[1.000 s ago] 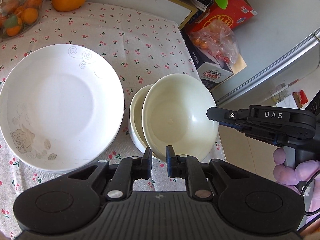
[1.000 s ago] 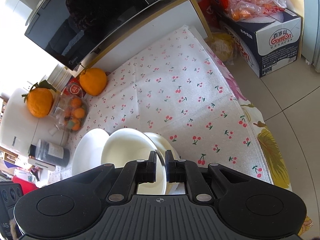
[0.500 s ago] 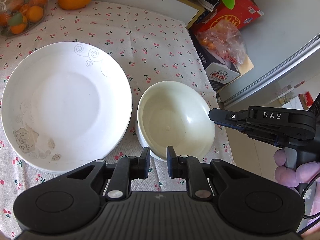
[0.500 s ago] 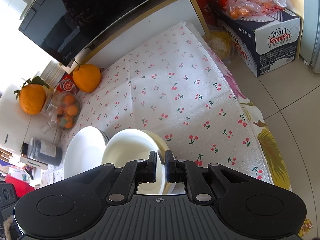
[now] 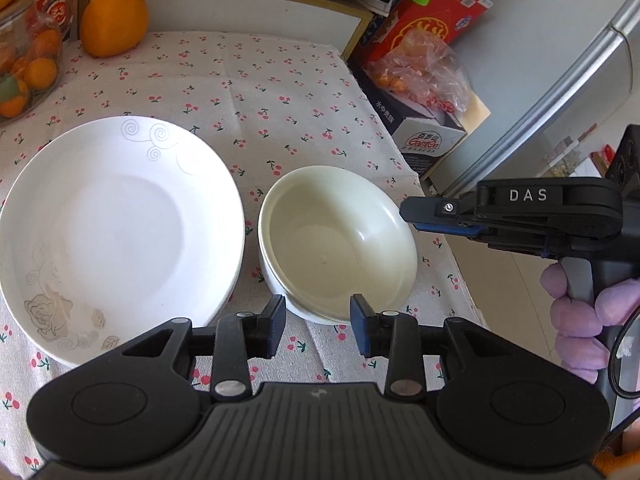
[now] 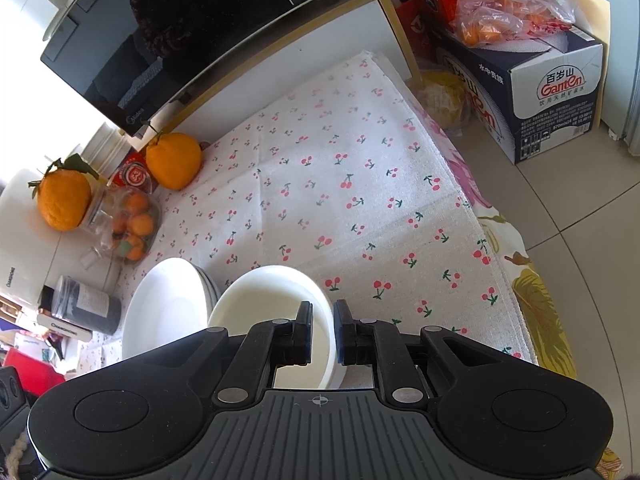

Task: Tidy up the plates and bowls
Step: 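Bring both grippers to opposite sides of the bowl stack and grip it, then lift the bowl stack with both grippers and carry it over the plate stack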

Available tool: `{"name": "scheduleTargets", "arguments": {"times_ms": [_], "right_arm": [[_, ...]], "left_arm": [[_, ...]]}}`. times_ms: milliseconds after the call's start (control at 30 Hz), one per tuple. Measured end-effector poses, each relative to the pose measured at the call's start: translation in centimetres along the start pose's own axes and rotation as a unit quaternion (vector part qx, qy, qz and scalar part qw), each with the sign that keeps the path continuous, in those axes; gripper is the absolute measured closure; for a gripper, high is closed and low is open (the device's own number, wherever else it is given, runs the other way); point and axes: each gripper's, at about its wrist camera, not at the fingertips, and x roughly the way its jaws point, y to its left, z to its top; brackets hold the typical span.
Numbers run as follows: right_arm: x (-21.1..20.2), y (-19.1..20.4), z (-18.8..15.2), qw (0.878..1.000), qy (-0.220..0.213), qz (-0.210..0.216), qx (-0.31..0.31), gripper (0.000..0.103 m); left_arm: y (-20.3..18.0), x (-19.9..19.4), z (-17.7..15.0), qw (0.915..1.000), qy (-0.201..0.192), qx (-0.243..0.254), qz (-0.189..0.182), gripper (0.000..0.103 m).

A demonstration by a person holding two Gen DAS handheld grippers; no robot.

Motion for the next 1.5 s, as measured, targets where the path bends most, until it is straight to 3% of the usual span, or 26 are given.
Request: {"name": "scheduleTargets", "arguments": {"times_ms": [33,100,200,300,400,533,667,800,1200,1367,1500], "right_arm": [[0.0,-0.2,-0.1,1.0,-0.002,0.003,-0.004,0.062],[-0.2,-0.3,-0.3,1.0,-0.014,-0.002,-0.025,0.046],[-0.7,-0.6,-0.7,0.998,-0.028,-0.009,-0.055,0.042],[-1.0,-1.1,-1.1,0.997,-0.04,-0.006,-0.067,0.03],[-1.1,-1.3,-1.6,0.995,-0.052,0.003,-0.087,0.029],[-0.7,-1.4,-2.4,0.992,-0.054,0.018,-0.108,0.025],[0.0,-1.6,-2.9,0.992,-0.056,0.033,-0.107,0.025],[0.7,-1.8,-2.8,0.994,-0.057,0.035,-0.091,0.025],[2.9,-2.4,-2.0,0.998,-0.043,0.046,-0.024,0.026],[3.3,-2.6,-1.6,0.998,-0.045,0.054,-0.003,0.044],[3.6,-2.6,-1.6,0.998,-0.038,0.057,-0.001,0.068]], "left_arm": [[-0.2,-0.1,-0.2,0.9999,-0.003,0.015,-0.002,0.057],[-0.8,-0.2,-0.7,0.9983,-0.011,0.056,-0.002,0.048],[-1.3,-0.2,-1.7,0.9938,-0.023,0.109,0.003,0.036],[-1.5,-0.1,-2.6,0.9898,-0.032,0.139,0.0,0.028],[-1.7,0.3,-3.4,0.9856,-0.049,0.162,0.003,0.019],[-2.0,0.9,-4.5,0.9814,-0.066,0.18,0.014,0.015],[-2.2,1.7,-5.0,0.978,-0.085,0.189,0.023,0.012],[-3.0,2.5,-5.0,0.9721,-0.102,0.204,0.055,0.012],[-3.5,4.3,-4.0,0.972,-0.101,0.198,0.076,0.011],[-3.5,4.4,-3.9,0.9701,-0.102,0.203,0.084,0.012],[-3.5,4.4,-3.8,0.9692,-0.103,0.205,0.089,0.017]]}}
